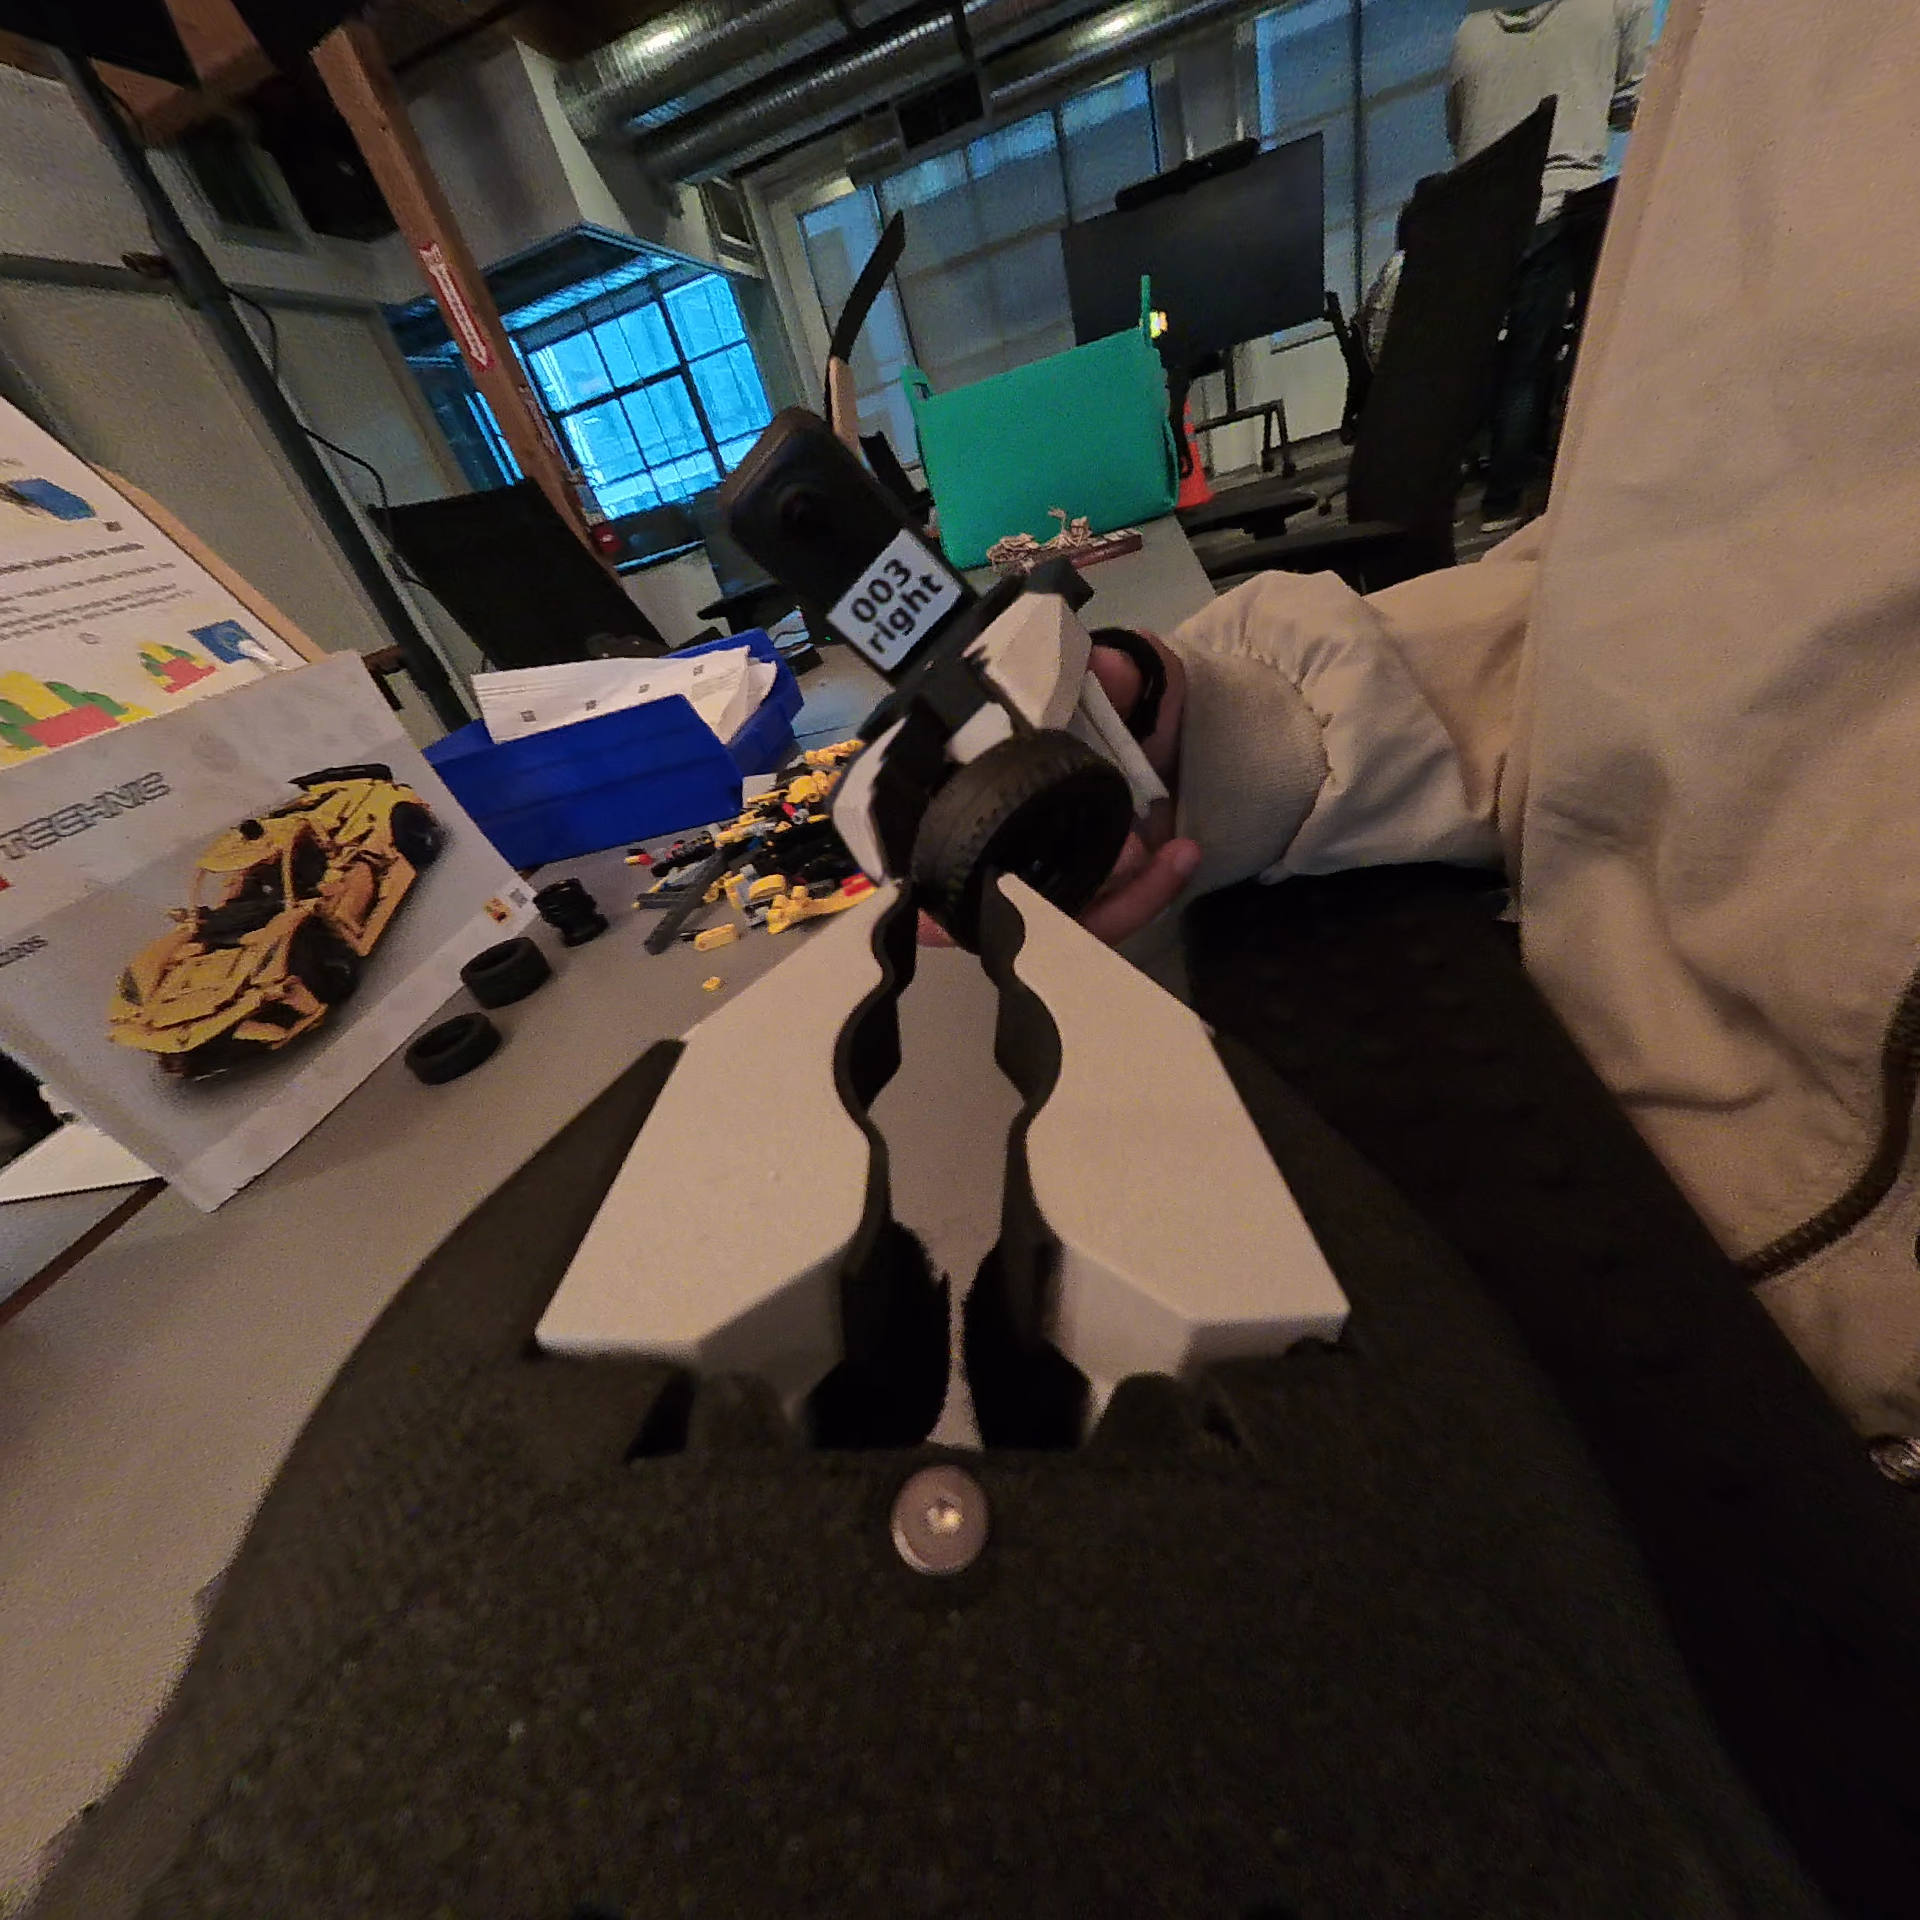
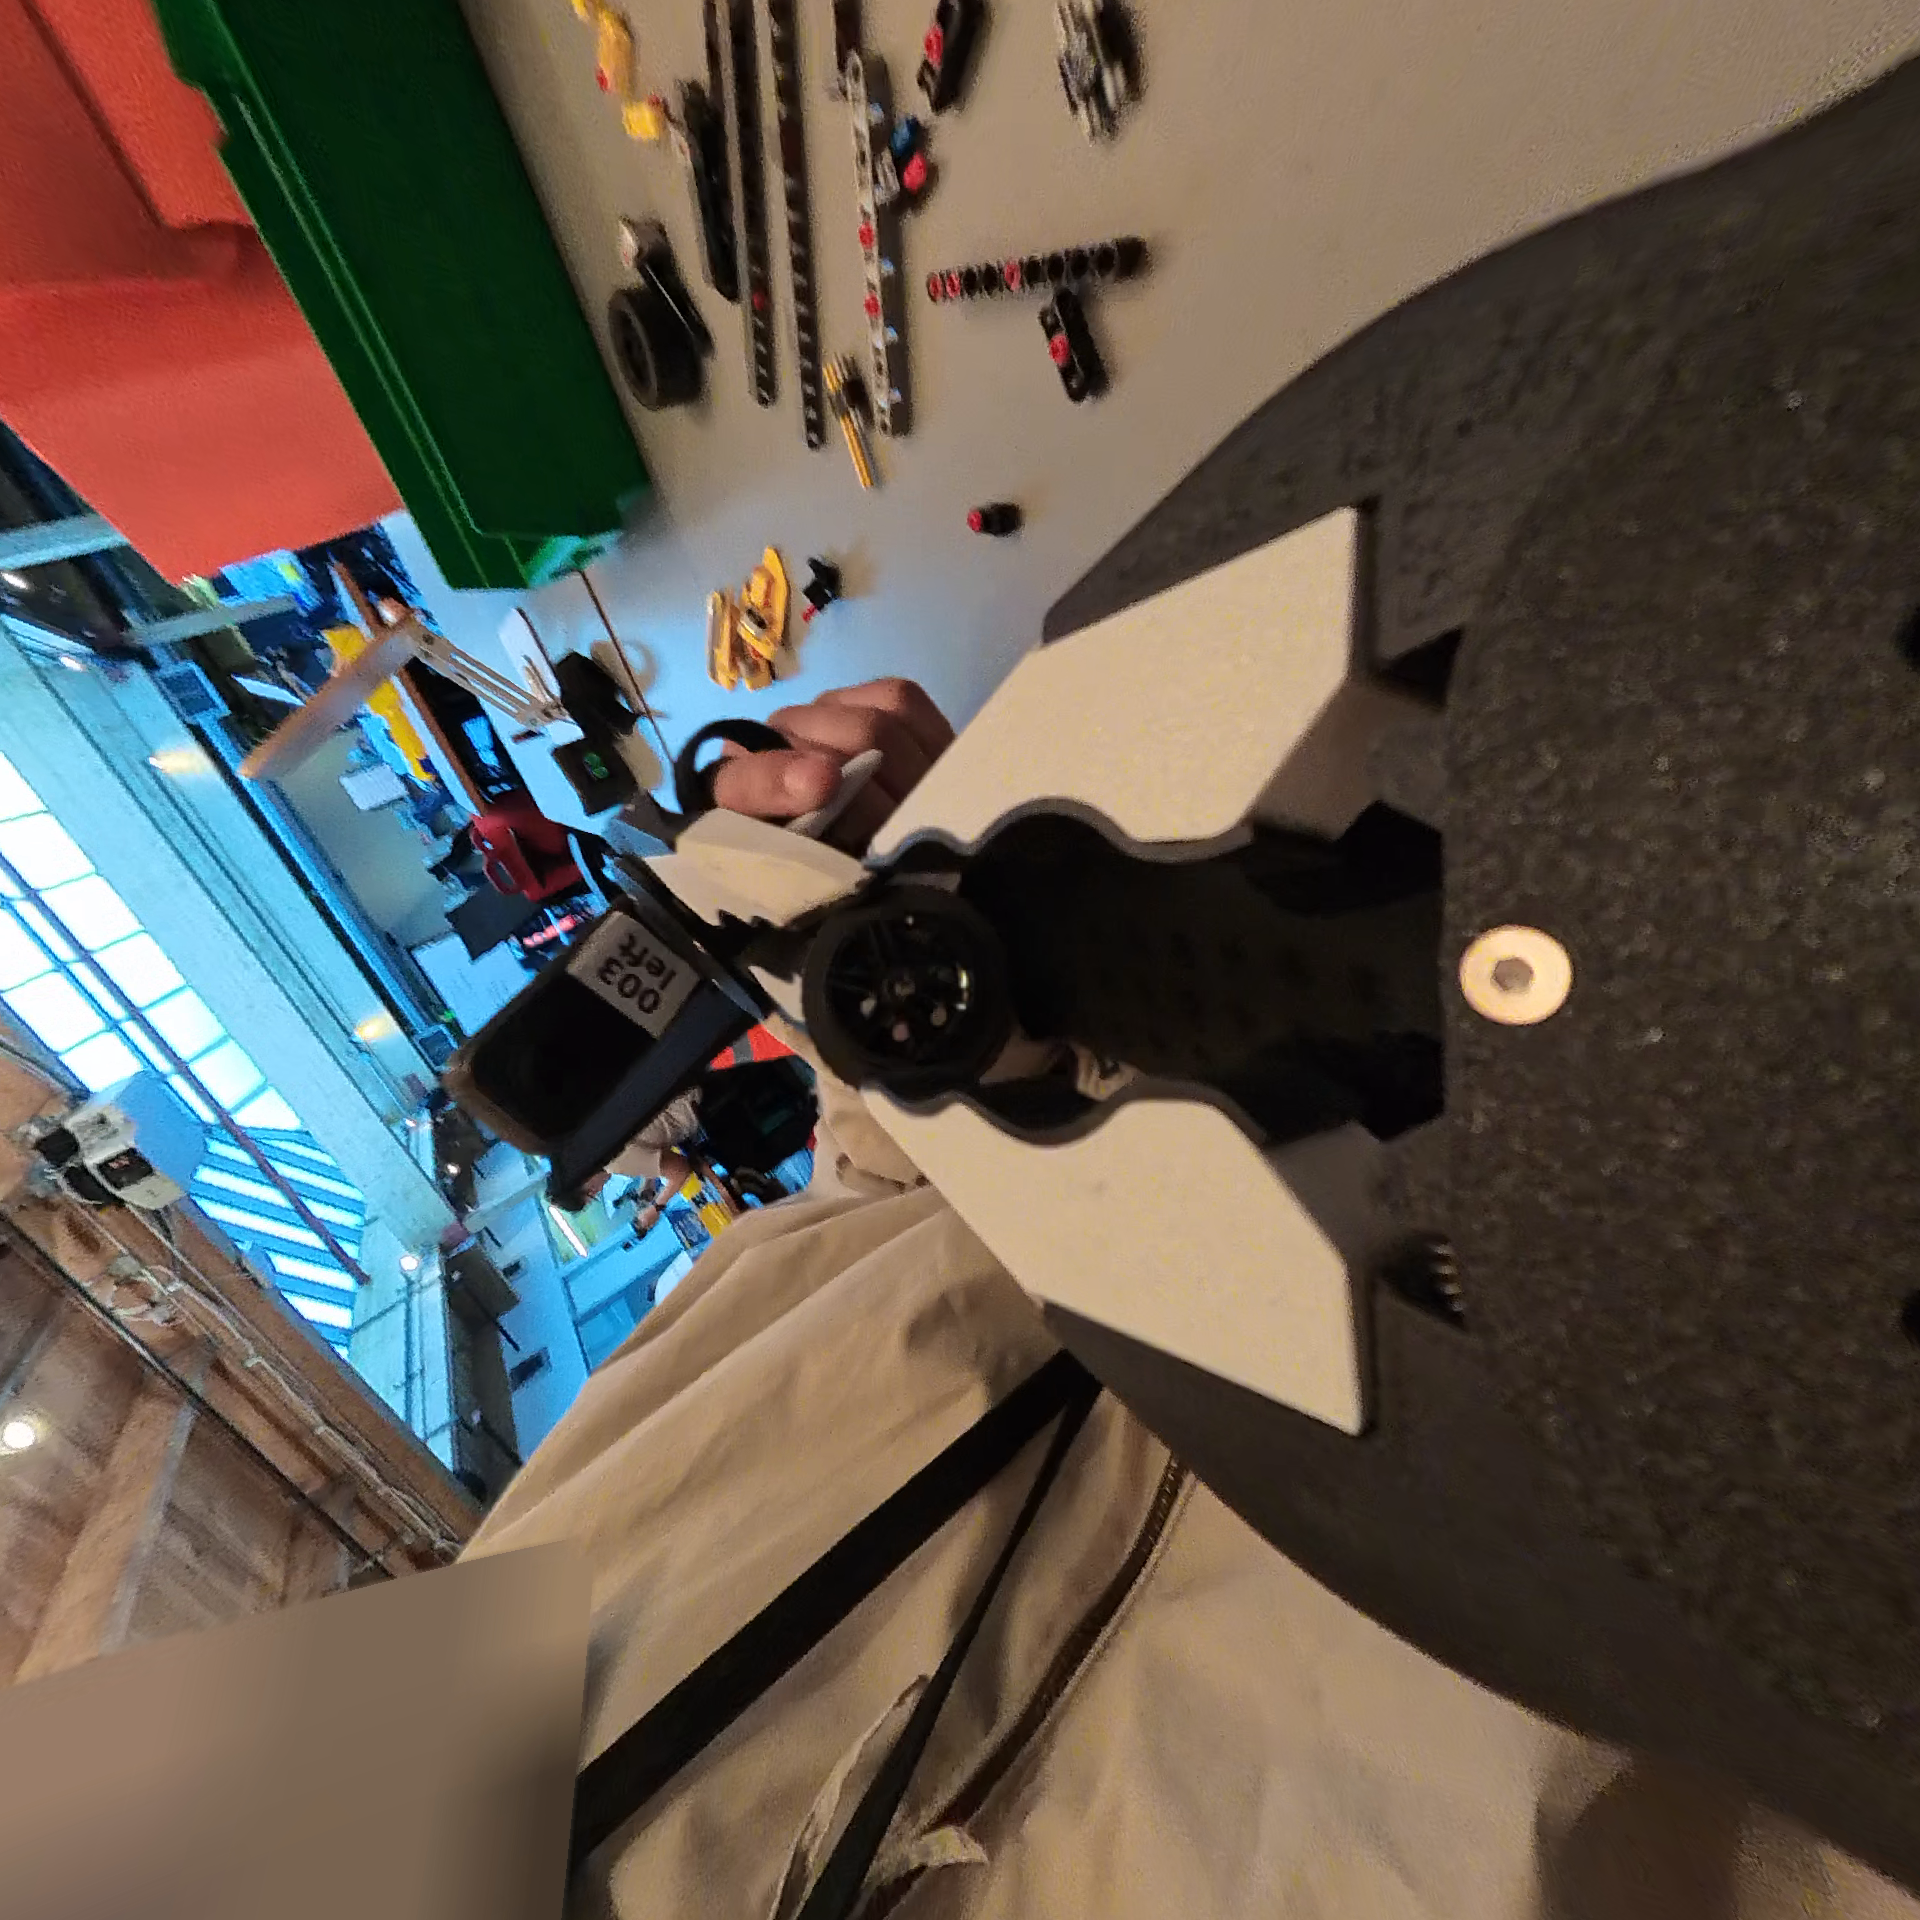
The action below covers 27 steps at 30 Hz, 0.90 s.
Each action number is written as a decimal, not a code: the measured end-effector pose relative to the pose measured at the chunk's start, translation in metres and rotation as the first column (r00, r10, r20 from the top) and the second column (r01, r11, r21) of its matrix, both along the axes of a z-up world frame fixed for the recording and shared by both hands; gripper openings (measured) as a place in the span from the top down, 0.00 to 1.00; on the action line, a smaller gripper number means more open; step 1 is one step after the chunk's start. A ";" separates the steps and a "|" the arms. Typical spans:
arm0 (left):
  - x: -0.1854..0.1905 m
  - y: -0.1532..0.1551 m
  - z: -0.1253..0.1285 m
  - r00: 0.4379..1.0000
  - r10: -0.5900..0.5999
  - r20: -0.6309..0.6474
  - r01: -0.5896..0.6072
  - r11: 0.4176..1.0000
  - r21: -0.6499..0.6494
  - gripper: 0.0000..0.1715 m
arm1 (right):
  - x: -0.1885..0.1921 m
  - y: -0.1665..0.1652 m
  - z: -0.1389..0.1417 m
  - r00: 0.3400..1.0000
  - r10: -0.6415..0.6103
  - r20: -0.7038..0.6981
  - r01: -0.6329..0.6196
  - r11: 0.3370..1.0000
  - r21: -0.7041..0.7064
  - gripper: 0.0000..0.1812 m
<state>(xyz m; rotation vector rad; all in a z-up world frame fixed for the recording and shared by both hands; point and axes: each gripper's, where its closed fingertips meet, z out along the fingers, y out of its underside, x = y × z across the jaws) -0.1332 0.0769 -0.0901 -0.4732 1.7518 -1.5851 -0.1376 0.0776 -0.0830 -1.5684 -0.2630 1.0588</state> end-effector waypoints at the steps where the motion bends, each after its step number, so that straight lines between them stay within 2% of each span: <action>1: -0.001 -0.001 0.001 1.000 -0.010 -0.002 0.010 1.000 -0.012 0.93 | -0.002 0.000 0.000 1.000 0.018 -0.022 -0.019 1.000 -0.008 0.78; 3: 0.000 -0.001 0.004 1.000 -0.019 -0.021 0.017 0.998 -0.054 0.93 | -0.004 -0.002 0.005 0.997 0.034 -0.073 -0.035 0.999 -0.007 0.80; 6: 0.007 0.003 0.002 0.991 0.006 -0.133 -0.021 0.993 -0.112 0.94 | 0.001 0.000 0.003 0.997 0.010 -0.079 -0.013 0.999 -0.034 0.83; 9: 0.024 0.013 -0.001 0.961 0.097 -0.259 -0.149 0.970 -0.192 0.94 | 0.017 0.008 0.001 0.993 -0.119 -0.020 0.119 0.993 -0.027 0.84; 12: 0.039 0.023 -0.012 0.904 0.163 -0.395 -0.286 0.918 -0.274 0.93 | 0.035 0.015 -0.006 0.967 -0.243 0.072 0.245 0.969 -0.022 0.84; 14: 0.039 0.027 -0.015 0.879 0.115 -0.462 -0.313 0.870 -0.380 0.84 | 0.052 0.018 -0.005 0.922 -0.362 0.138 0.362 0.932 0.020 0.84; 16: 0.035 0.029 -0.006 0.880 -0.005 -0.475 -0.286 0.793 -0.538 0.84 | 0.063 0.019 -0.006 0.845 -0.463 0.268 0.455 0.885 0.096 0.84; 18: 0.033 0.028 0.002 0.877 -0.115 -0.466 -0.250 0.720 -0.647 0.84 | 0.059 0.020 -0.006 0.785 -0.502 0.363 0.474 0.864 0.170 0.84; 21: 0.034 0.017 0.003 0.852 -0.226 -0.473 -0.206 0.685 -0.698 0.82 | 0.048 0.025 -0.012 0.682 -0.530 0.503 0.466 0.846 0.259 0.84; 22: 0.036 0.019 0.001 0.850 -0.230 -0.475 -0.213 0.673 -0.709 0.84 | 0.045 0.025 -0.010 0.649 -0.554 0.522 0.468 0.831 0.301 0.84; 23: 0.035 0.020 0.002 0.849 -0.249 -0.466 -0.206 0.655 -0.727 0.91 | 0.043 0.024 -0.008 0.626 -0.569 0.533 0.463 0.821 0.333 0.84; 25: 0.033 0.019 0.003 0.847 -0.275 -0.456 -0.190 0.644 -0.741 0.92 | 0.041 0.023 -0.007 0.639 -0.563 0.524 0.456 0.826 0.332 0.84; 27: 0.029 0.018 0.008 0.858 -0.287 -0.426 -0.158 0.642 -0.750 0.93 | 0.039 0.021 -0.002 0.724 -0.528 0.444 0.441 0.849 0.289 0.84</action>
